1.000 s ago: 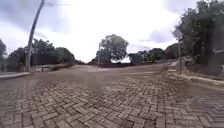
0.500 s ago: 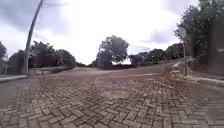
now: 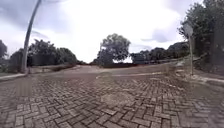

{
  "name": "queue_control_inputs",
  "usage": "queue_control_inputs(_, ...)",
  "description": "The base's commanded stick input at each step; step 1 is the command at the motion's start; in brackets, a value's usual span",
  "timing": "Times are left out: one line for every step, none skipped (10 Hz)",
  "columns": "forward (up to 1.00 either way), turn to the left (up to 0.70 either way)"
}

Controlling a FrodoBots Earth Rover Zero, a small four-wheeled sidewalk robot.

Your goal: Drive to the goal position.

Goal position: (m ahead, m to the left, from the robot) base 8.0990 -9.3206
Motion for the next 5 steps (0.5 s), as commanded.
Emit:
queue_control_inputs(0.70,0.27)
queue_control_inputs(0.70,0.11)
queue_control_inputs(0.70,0.00)
queue_control_inputs(0.70,0.00)
queue_control_inputs(0.70,0.00)
